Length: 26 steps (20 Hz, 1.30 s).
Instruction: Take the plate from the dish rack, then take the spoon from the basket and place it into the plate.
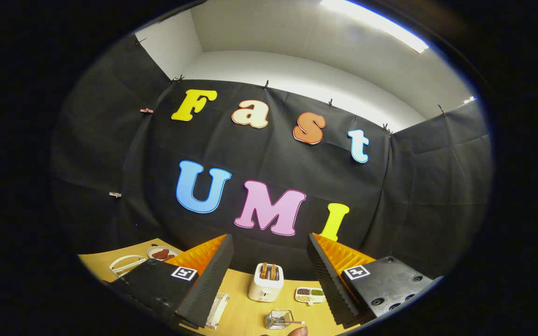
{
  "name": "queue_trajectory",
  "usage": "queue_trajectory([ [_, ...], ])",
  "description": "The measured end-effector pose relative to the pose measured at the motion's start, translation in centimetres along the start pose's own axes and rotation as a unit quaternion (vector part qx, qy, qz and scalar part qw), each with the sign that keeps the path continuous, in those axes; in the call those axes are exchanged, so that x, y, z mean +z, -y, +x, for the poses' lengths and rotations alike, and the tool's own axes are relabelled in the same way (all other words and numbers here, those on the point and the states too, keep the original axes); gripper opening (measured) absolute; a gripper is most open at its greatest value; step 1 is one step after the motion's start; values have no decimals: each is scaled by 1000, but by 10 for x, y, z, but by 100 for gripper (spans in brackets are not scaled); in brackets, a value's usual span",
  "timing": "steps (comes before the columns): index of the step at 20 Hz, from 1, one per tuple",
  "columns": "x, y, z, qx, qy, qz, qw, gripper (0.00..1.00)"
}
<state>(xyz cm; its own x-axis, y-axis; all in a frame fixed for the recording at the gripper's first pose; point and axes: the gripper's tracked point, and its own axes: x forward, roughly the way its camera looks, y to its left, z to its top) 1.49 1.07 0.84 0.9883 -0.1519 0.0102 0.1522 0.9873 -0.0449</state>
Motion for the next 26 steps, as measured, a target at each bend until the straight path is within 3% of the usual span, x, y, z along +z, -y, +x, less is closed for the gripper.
queue_trajectory([
  [7, -4, -30, 5, 21, -15, 6, 1000, 98],
  [13, -39, -98, 27, 75, -97, 50, 991, 98],
  [18, -92, -159, 58, 110, -179, 40, 977, 98],
  [26, -206, -225, 99, 103, -302, 0, 948, 96],
])
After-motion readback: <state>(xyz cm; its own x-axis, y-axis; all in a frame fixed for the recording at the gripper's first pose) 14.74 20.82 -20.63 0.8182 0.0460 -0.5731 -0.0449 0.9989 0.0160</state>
